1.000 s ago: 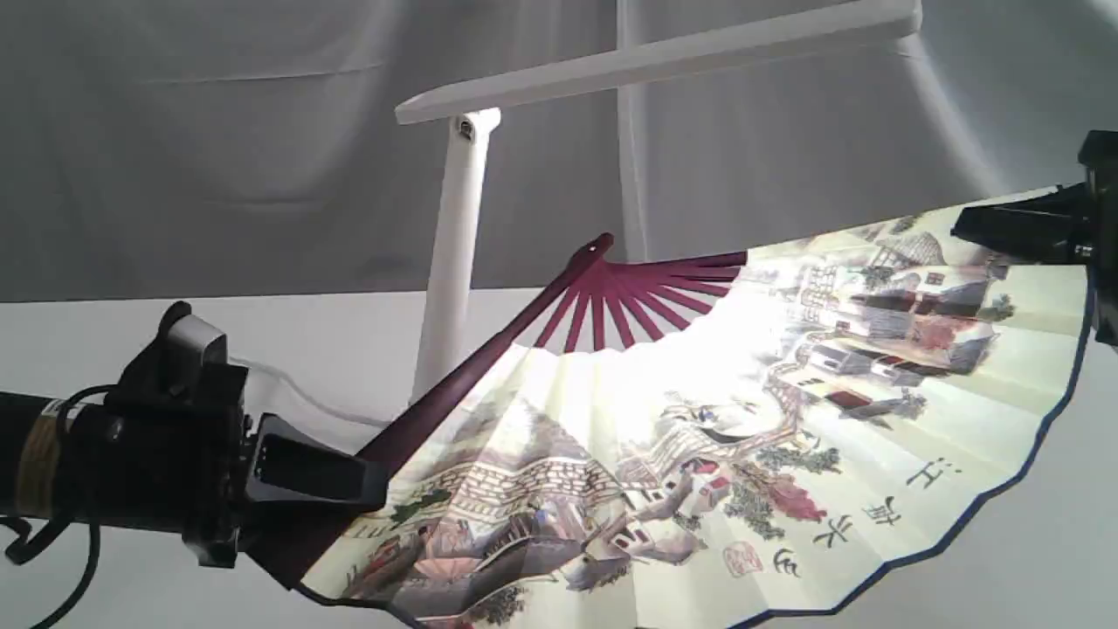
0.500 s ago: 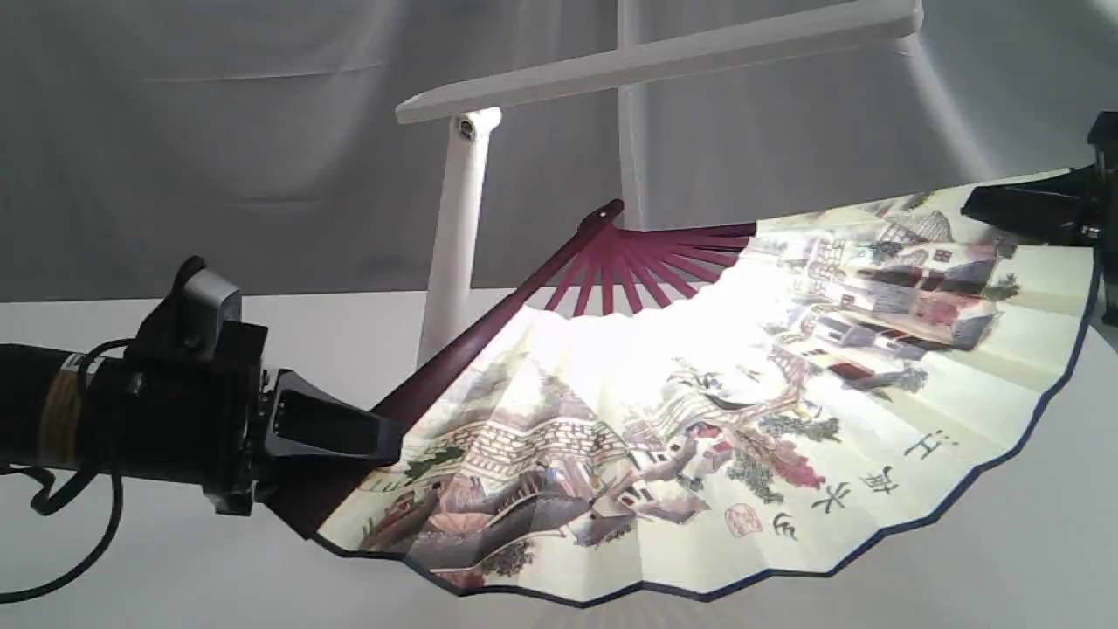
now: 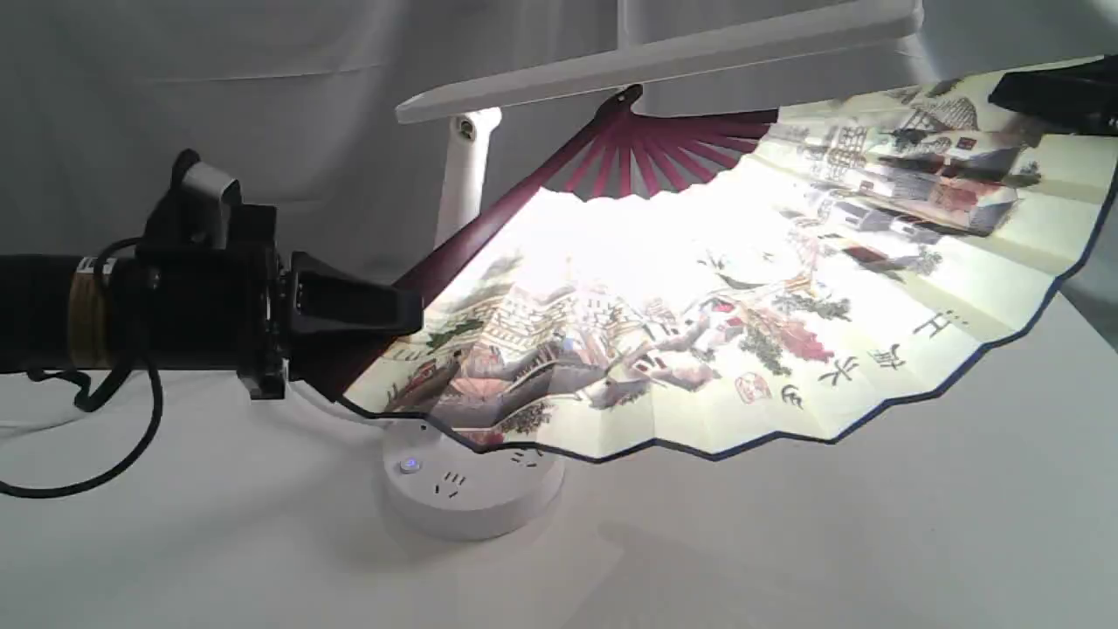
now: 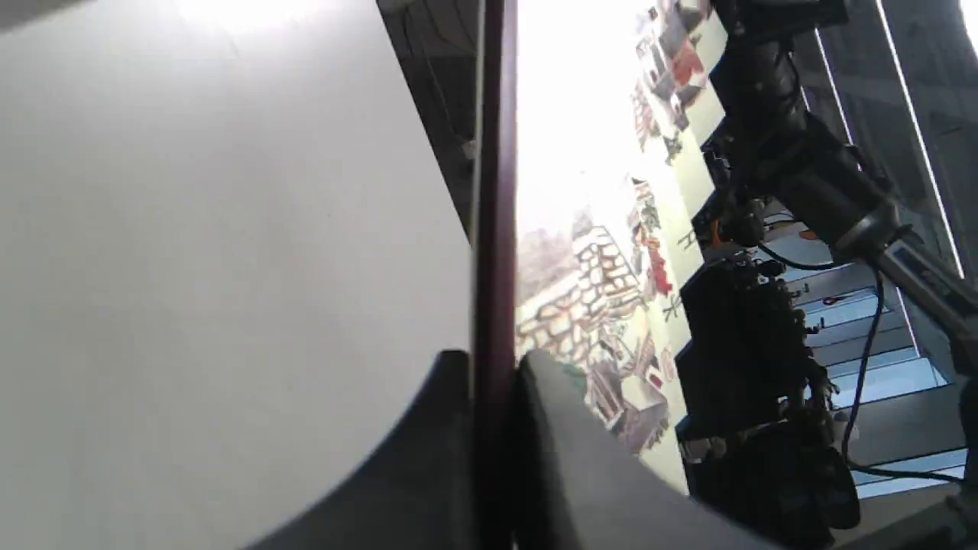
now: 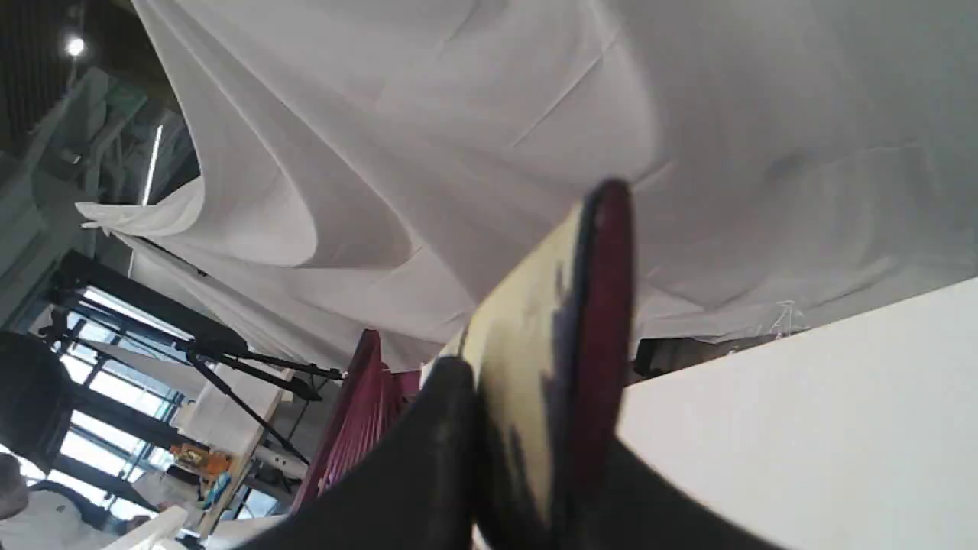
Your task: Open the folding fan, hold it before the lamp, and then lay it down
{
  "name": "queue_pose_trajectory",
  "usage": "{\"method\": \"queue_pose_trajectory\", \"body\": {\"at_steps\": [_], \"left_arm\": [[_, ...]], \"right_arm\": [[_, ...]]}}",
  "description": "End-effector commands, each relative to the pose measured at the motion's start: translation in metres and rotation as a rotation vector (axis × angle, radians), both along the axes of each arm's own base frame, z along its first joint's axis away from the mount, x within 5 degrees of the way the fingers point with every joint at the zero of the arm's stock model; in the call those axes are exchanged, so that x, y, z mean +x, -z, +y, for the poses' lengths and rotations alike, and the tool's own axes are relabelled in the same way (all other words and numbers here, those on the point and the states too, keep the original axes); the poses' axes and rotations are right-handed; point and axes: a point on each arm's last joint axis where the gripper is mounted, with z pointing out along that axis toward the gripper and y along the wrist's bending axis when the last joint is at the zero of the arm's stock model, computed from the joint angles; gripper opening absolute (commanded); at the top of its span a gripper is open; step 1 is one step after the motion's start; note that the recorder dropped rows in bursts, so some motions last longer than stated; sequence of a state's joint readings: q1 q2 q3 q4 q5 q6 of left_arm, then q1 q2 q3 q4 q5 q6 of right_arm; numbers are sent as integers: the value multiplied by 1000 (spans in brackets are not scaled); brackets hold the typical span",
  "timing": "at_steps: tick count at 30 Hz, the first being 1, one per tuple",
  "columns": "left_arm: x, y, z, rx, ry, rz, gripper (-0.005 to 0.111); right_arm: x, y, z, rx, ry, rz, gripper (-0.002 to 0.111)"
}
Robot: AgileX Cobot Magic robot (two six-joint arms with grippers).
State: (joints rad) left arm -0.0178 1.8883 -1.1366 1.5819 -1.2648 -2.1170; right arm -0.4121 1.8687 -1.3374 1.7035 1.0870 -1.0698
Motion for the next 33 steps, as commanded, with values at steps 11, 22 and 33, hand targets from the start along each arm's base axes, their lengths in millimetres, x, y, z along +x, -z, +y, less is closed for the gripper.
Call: {"method": "queue_pose_trajectory", "body": {"at_steps": [11, 22, 33], "left_arm": [[18, 13, -13, -101, -100, 76, 0], [33, -9, -15, -115, -94, -14, 0], [33, -10, -16, -126, -100, -13, 0]], "right_arm": [[8, -11, -23, -58, 203, -12, 0], [9, -9, -28, -69, 251, 7, 0], [11, -22, -37, -74, 283, -22, 0]]}}
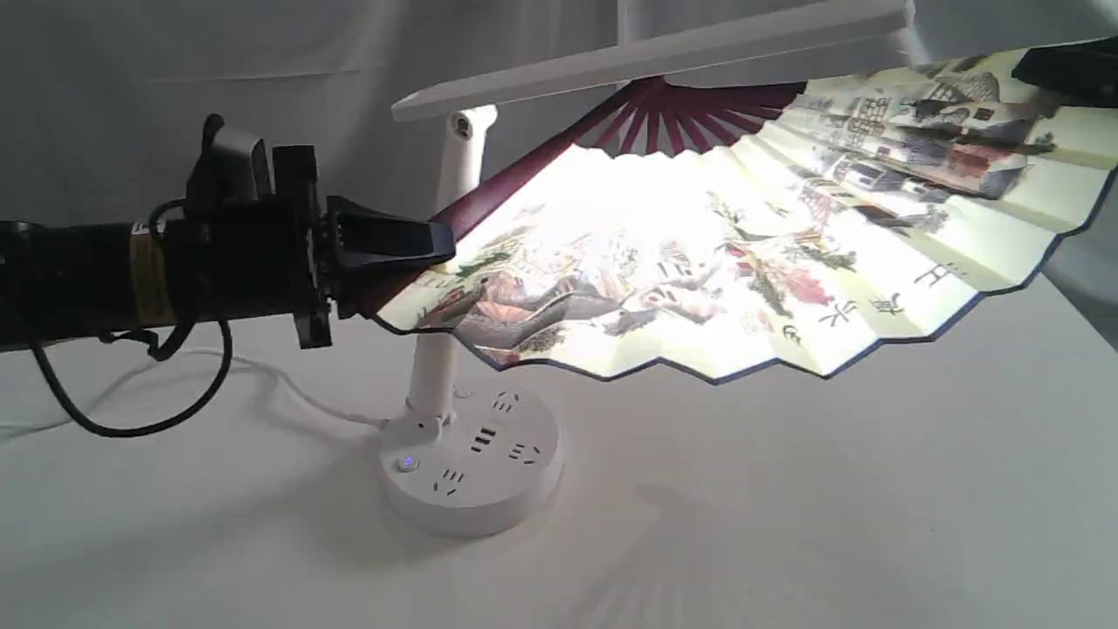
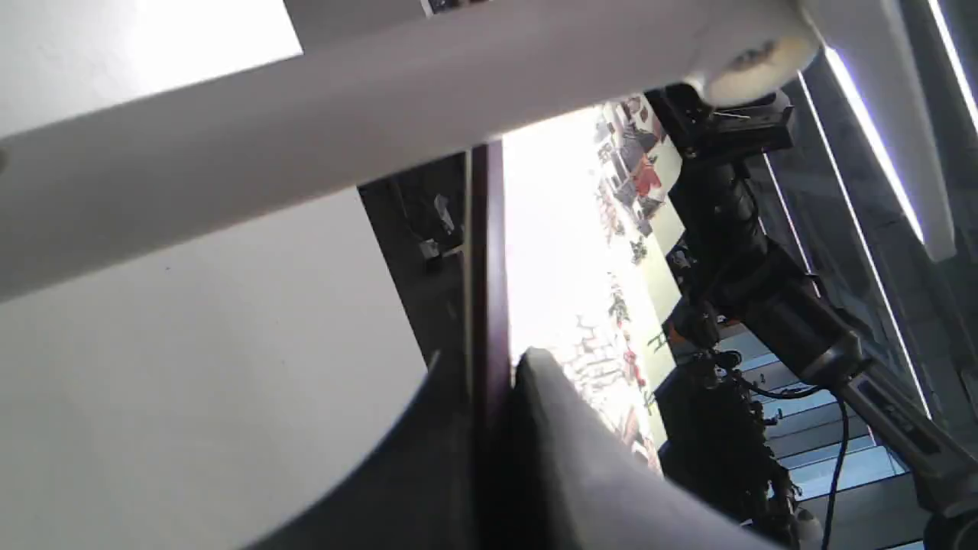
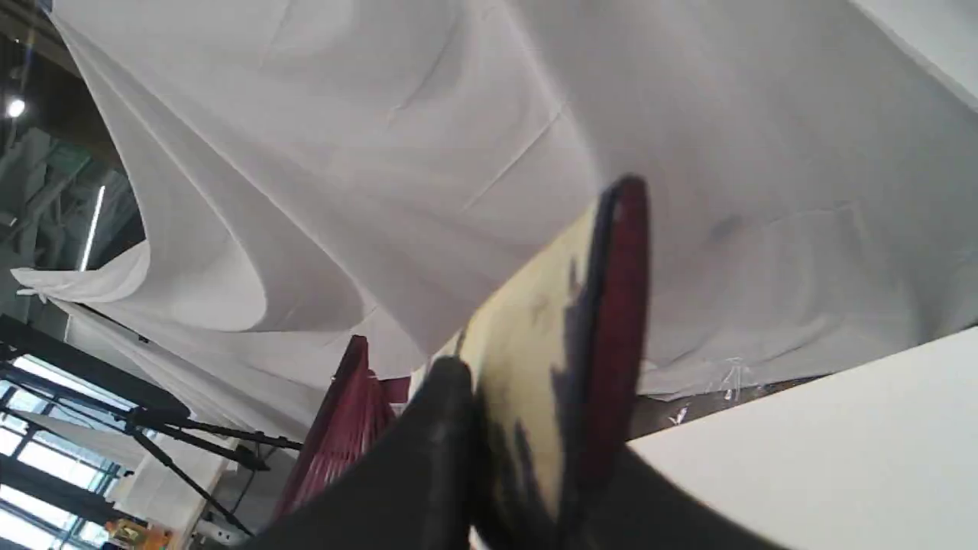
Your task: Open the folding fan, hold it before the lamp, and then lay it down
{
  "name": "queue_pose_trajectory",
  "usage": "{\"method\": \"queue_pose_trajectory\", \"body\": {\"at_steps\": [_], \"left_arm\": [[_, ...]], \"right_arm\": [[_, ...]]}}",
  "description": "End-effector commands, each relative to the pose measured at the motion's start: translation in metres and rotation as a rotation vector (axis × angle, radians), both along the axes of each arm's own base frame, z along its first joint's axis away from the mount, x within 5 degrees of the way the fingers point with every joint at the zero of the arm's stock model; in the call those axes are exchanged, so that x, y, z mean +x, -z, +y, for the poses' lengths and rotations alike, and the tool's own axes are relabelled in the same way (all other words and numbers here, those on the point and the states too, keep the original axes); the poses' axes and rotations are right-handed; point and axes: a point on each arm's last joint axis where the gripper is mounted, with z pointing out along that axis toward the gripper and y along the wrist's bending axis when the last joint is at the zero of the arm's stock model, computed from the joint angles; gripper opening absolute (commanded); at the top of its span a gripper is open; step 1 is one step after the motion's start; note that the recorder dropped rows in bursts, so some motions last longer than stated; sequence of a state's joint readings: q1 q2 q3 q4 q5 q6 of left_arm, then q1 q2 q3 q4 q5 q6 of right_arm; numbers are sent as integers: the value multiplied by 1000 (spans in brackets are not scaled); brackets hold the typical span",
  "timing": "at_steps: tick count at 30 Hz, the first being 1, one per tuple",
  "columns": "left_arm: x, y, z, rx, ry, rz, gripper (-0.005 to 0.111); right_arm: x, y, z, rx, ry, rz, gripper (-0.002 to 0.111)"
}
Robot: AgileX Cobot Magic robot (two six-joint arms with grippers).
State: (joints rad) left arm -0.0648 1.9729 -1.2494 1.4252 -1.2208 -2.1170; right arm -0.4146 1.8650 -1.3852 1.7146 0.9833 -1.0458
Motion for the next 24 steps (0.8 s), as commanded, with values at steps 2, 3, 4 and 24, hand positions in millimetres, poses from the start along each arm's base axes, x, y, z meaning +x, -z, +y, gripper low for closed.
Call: {"method": "queue_pose_trajectory", "body": {"at_steps": [2, 3, 4, 24], "left_arm": [[2, -7, 0, -36, -20, 9, 0], [2, -7, 0, -37, -20, 9, 0], [1, -7, -2, -38, -18, 9, 0], [1, -7, -3, -40, -16, 9, 0]], "right_arm": [[4, -16, -27, -45, 175, -31, 0], [4, -19, -29, -39, 178, -34, 0], [5, -21, -29, -40, 179, -41, 0], [5, -23, -30, -36, 179, -43, 0]]}}
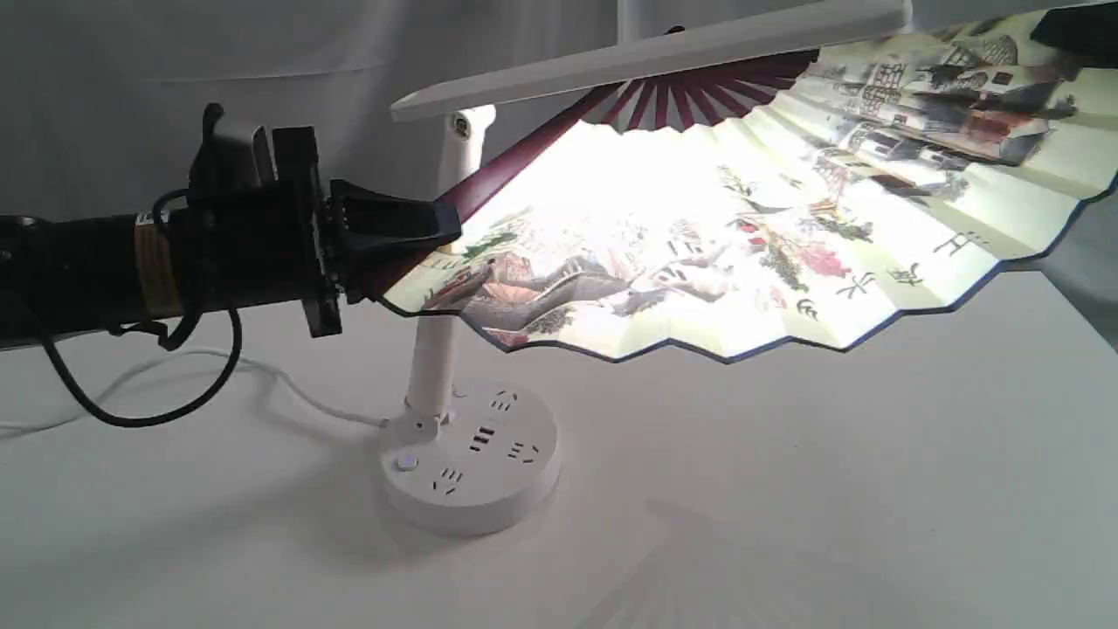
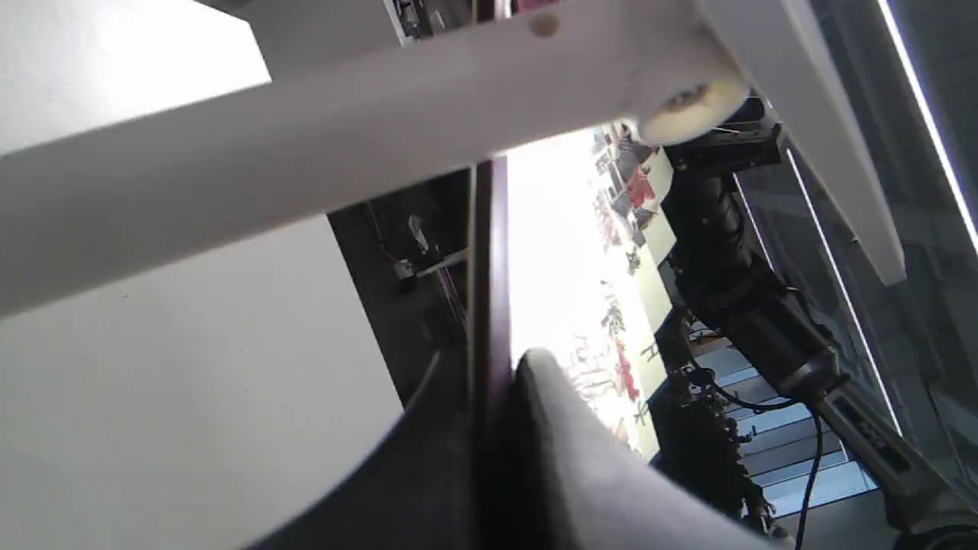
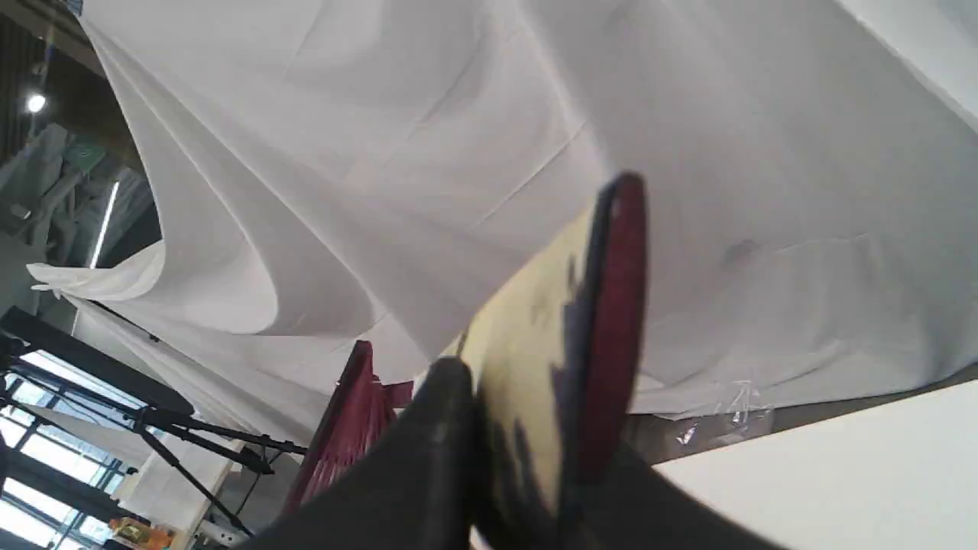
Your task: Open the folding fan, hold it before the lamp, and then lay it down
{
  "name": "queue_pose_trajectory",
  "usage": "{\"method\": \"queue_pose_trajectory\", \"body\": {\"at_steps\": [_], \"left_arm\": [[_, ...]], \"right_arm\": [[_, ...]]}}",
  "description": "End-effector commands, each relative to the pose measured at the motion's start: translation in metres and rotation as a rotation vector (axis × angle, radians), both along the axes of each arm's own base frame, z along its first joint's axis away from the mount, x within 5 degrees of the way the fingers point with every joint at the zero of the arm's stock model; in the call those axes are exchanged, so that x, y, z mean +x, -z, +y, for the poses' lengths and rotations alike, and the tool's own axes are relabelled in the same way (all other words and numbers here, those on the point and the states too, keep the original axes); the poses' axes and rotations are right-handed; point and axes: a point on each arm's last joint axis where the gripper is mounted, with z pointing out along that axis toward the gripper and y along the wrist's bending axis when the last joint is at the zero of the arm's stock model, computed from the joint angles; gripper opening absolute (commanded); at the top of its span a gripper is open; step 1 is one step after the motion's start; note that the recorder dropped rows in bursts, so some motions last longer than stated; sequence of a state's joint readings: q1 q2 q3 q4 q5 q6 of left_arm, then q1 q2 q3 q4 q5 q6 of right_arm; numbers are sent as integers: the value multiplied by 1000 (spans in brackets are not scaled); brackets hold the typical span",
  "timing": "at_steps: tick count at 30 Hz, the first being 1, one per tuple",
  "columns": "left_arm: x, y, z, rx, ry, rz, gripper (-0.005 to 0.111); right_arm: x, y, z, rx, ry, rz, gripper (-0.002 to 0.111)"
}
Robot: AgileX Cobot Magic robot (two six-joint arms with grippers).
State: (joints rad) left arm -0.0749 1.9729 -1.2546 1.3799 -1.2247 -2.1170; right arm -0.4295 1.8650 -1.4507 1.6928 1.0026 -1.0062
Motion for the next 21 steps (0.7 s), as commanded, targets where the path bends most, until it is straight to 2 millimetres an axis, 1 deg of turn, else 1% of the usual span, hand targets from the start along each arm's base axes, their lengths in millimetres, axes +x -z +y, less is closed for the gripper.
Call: {"method": "queue_pose_trajectory", "body": {"at_steps": [1, 11, 16, 21], "left_arm": [[-1, -3, 0, -1, -2, 12, 0], [-1, -3, 0, -1, -2, 12, 0], [-4, 2, 0, 57, 40, 8, 0], [-9, 8, -1, 126, 91, 2, 0]], "right_arm": [[3, -5, -24, -26, 187, -8, 0], [2, -5, -22, -29, 163, -11, 0], [1, 1, -20, -81, 137, 43, 0], [-5, 9, -12, -141, 22, 107, 0]]}}
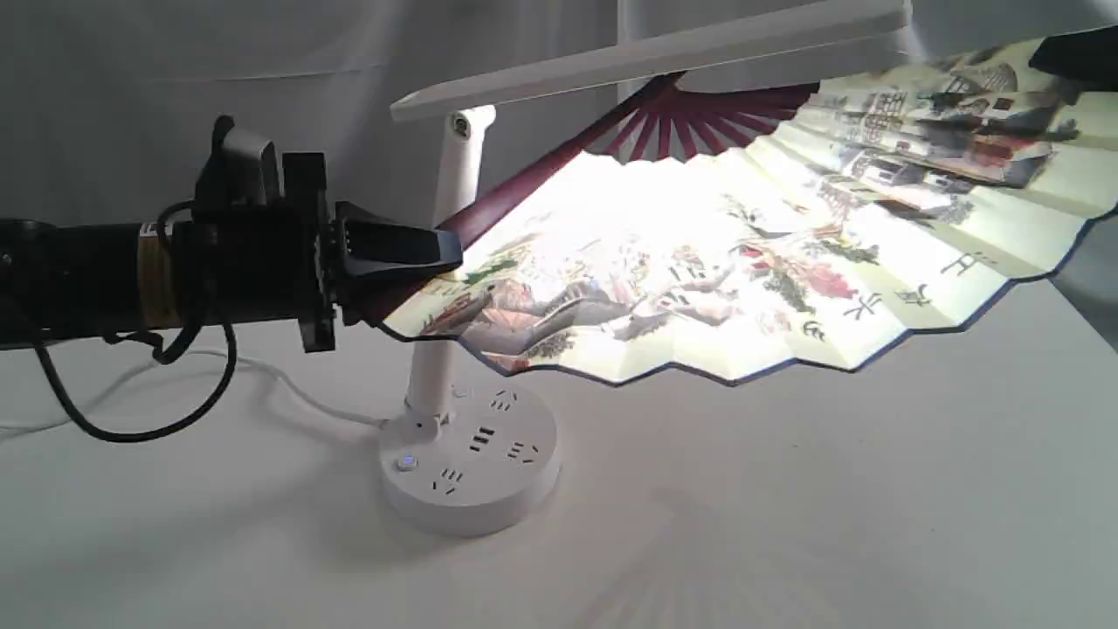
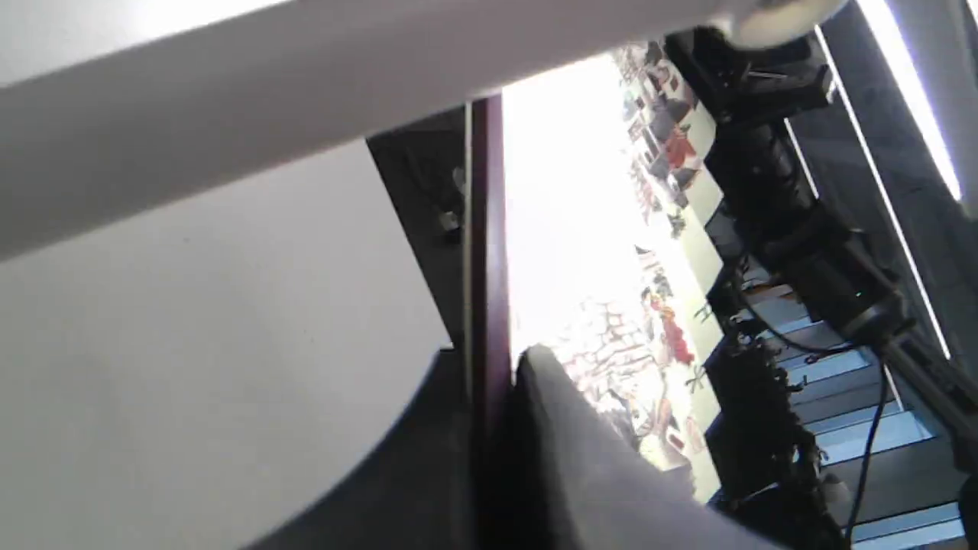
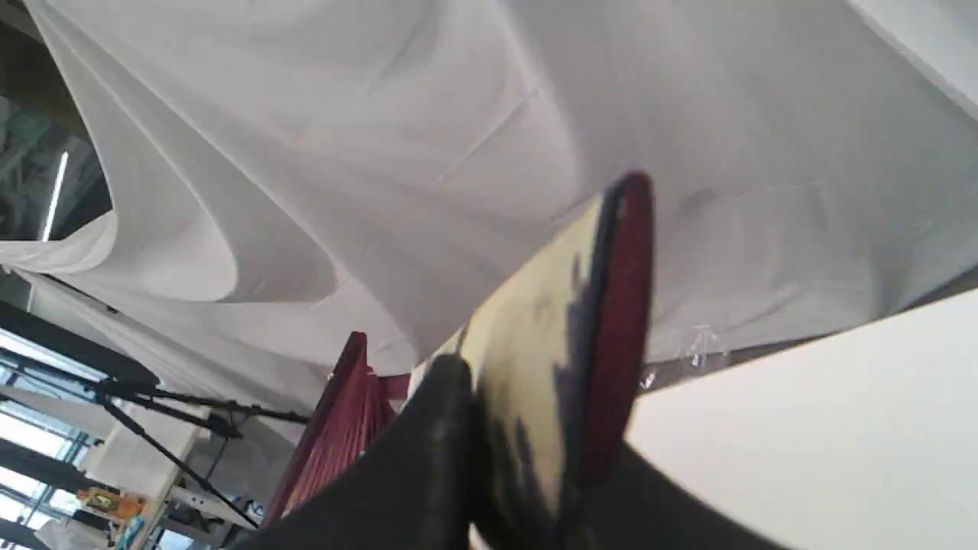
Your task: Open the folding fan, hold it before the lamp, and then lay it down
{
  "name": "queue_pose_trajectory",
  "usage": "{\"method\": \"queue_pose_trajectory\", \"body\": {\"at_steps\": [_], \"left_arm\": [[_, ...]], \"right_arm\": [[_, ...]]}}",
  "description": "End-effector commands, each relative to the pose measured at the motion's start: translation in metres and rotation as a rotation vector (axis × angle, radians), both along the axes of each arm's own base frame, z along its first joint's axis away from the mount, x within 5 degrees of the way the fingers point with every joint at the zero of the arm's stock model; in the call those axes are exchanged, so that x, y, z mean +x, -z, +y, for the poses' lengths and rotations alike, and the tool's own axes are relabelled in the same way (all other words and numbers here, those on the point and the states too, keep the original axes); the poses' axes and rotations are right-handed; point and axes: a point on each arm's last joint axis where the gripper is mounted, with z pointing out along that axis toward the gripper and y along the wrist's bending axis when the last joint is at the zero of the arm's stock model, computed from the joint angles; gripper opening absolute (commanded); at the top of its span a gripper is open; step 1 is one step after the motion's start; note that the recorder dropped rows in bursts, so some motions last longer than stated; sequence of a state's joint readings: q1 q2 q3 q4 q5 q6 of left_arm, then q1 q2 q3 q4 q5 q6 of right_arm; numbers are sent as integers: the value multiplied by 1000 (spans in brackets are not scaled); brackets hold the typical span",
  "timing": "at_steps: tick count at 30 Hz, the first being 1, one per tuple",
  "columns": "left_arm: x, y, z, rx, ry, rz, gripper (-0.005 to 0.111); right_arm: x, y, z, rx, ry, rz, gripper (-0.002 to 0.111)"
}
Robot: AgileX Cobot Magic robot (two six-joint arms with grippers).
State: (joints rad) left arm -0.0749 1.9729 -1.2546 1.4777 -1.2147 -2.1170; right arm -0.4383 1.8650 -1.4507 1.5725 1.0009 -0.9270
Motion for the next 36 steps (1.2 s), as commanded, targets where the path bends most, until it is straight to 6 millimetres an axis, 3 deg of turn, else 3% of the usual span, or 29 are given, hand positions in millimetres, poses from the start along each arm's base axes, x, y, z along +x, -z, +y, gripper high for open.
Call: {"method": "queue_pose_trajectory", "body": {"at_steps": [1, 20, 36], "left_arm": [[-7, 3, -3, 49, 51, 16, 0], [-39, 44, -5, 111, 114, 151, 0], [-58, 54, -27, 175, 238, 152, 0]], "right_arm": [[-3, 2, -9, -111, 13, 26, 0], [-18, 20, 0, -169, -151, 228, 0], [-50, 86, 10, -54, -185, 307, 0]]}}
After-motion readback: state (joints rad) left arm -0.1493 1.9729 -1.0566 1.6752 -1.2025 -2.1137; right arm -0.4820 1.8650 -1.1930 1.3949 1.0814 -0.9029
